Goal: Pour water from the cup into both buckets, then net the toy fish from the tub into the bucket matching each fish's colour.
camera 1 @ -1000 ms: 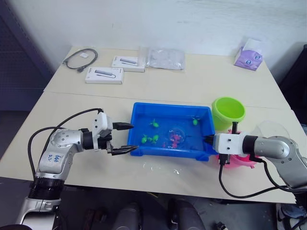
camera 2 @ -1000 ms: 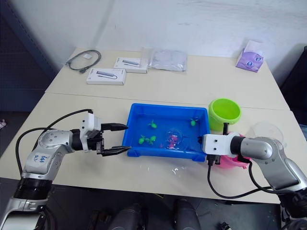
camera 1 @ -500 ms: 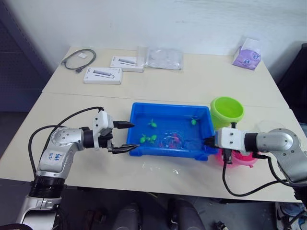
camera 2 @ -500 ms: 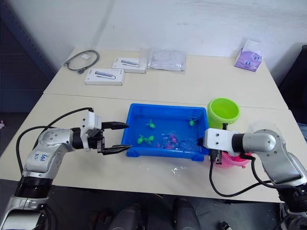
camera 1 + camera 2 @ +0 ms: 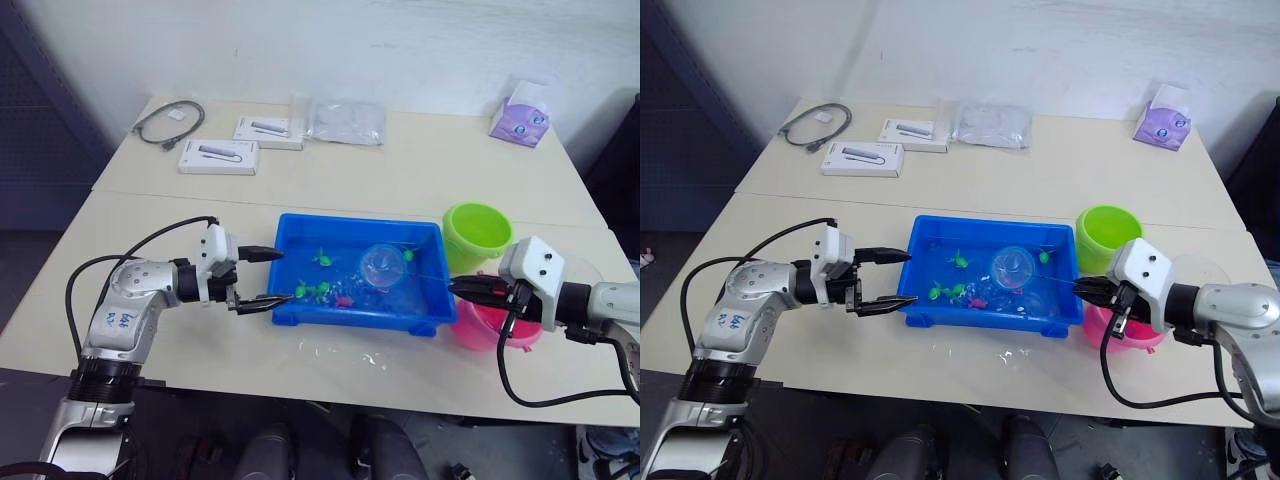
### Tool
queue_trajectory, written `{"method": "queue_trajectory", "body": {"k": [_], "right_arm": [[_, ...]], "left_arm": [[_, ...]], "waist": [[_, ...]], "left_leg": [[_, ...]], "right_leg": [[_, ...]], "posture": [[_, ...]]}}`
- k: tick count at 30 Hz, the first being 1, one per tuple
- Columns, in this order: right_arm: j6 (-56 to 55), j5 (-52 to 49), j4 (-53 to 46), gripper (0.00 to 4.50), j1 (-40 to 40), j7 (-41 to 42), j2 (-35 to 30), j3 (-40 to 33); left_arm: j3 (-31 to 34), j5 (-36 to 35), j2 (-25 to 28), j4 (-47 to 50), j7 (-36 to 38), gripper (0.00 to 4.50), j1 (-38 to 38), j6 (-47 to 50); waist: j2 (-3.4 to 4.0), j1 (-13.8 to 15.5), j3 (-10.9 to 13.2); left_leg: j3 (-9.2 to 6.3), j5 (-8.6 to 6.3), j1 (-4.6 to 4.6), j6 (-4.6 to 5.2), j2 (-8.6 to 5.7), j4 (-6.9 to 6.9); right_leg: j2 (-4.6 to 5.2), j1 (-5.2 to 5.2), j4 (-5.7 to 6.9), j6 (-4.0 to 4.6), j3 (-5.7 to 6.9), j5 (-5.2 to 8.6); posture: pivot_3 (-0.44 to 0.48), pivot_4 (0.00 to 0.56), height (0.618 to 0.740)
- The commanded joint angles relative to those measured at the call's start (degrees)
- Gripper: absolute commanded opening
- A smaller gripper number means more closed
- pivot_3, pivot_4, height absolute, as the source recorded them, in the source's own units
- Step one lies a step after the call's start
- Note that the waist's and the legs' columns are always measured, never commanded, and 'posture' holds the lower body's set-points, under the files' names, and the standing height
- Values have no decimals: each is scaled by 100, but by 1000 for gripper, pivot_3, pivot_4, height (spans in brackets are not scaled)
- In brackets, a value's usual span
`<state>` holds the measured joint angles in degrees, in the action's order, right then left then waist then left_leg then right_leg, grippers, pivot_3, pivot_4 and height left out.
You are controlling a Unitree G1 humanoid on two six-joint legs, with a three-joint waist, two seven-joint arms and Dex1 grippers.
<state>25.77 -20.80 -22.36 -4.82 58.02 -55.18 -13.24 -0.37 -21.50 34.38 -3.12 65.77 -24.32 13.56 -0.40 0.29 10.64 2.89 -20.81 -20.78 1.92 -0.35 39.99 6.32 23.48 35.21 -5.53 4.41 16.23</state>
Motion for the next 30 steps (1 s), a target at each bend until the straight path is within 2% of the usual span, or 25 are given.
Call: {"method": "queue_trajectory", "body": {"k": [1, 6, 13, 16, 23, 30], "right_arm": [[-319, 238, -191, 0, -79, -126, -29, 103], [-604, 739, -113, 0, -431, -14, -156, 847], [-806, 1742, 358, 0, -1462, -82, -59, 1964], [-876, 1947, 524, 0, -1681, 12, -71, 2182], [-368, 2021, 538, 0, -2024, 50, 368, 2615], [322, 1790, 336, 0, -2060, -44, 747, 2520]], "left_arm": [[-27, -4, -14, 5, 66, 4444, -92, -145], [-17, 39, 78, -96, 116, 4444, -128, -223], [24, 56, 190, 19, 42, 4444, 29, -213], [46, 34, 219, 91, -10, 4444, 103, -188], [97, 3, 299, 230, -84, 4444, 244, -133], [116, -16, 331, 259, -103, 4444, 274, -110]], "waist": [[0, -27, 0], [2, -33, 1], [3, -32, 2], [4, -16, 2], [4, -31, 2], [5, -28, 3]], "left_leg": [[0, 0, -1, 0, 0, -1], [2, 2, 0, -2, 0, 0], [-1, 2, -16, -2, -1, 5], [-9, 3, -31, -2, -1, 6], [-11, 4, -36, -1, -2, 7], [-13, 6, -36, -1, -3, 10]], "right_leg": [[0, 1, 0, 0, -1, 0], [-2, 2, 4, 0, -1, 0], [-2, 14, 2, 0, 4, 0], [-1, 20, 2, 0, 15, 0], [-3, 19, 10, -4, 20, -2], [-4, 18, 18, -5, 20, -3]], "posture": [[0, 150, 739], [0, 150, 739], [0, 150, 739], [0, 150, 739], [0, 150, 739], [0, 150, 739]]}}
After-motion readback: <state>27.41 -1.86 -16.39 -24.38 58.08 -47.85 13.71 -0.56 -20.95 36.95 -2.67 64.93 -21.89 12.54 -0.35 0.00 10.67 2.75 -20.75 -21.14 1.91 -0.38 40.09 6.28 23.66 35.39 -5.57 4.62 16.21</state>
